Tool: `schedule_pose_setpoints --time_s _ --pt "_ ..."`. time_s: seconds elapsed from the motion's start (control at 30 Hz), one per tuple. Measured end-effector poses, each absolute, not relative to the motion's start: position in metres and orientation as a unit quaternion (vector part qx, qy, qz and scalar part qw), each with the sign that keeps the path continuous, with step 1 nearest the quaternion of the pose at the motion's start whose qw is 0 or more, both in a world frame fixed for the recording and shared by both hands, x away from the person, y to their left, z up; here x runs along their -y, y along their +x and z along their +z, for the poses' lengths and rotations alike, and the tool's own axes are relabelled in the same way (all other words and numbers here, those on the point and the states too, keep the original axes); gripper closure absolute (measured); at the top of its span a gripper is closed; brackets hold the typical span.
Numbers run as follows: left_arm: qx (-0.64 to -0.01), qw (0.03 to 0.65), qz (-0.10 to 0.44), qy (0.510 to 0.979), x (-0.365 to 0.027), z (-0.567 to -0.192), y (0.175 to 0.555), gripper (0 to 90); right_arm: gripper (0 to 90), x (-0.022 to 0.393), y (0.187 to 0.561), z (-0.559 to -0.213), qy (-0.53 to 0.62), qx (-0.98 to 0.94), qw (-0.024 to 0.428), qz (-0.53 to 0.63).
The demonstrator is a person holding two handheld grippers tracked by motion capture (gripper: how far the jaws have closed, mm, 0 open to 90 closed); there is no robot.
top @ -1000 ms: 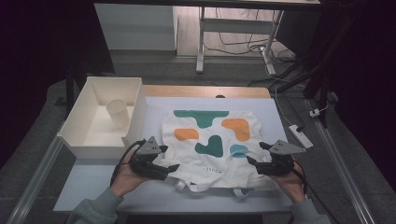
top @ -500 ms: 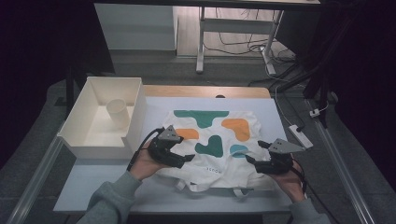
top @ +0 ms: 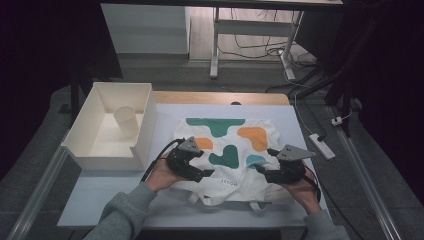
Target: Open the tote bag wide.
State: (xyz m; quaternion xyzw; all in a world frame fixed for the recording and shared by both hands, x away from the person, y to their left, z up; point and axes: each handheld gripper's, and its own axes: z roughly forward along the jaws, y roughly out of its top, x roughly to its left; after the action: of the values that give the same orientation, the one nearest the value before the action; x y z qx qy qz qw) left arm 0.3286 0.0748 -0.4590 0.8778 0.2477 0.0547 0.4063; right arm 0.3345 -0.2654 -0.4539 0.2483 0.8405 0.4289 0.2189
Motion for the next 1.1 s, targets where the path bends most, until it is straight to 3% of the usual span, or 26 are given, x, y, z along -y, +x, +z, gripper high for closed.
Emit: schedule_pose_setpoints --time_s 0.37,0.87,1.0,1.1 --pt "-0.235 0.391 0.047 0.889 -0.070 -0.465 0.325 22.0 28.1 0.228 0.345 -0.438 0.211 -0.859 0.182 0.429" --pt "-0.234 0.372 0.041 0.897 -0.067 -0.474 0.325 22.1 30.6 0.197 0.307 -0.464 0.124 -0.908 0.063 0.396" --pt "-0.236 0.374 0.042 0.896 -0.069 -0.474 0.325 22.1 34.9 0.185 0.301 -0.471 0.099 -0.921 0.049 0.374" --pt "-0.237 0.374 0.043 0.896 -0.071 -0.473 0.325 22.1 44.5 0.179 0.300 -0.478 0.087 -0.929 0.035 0.359"
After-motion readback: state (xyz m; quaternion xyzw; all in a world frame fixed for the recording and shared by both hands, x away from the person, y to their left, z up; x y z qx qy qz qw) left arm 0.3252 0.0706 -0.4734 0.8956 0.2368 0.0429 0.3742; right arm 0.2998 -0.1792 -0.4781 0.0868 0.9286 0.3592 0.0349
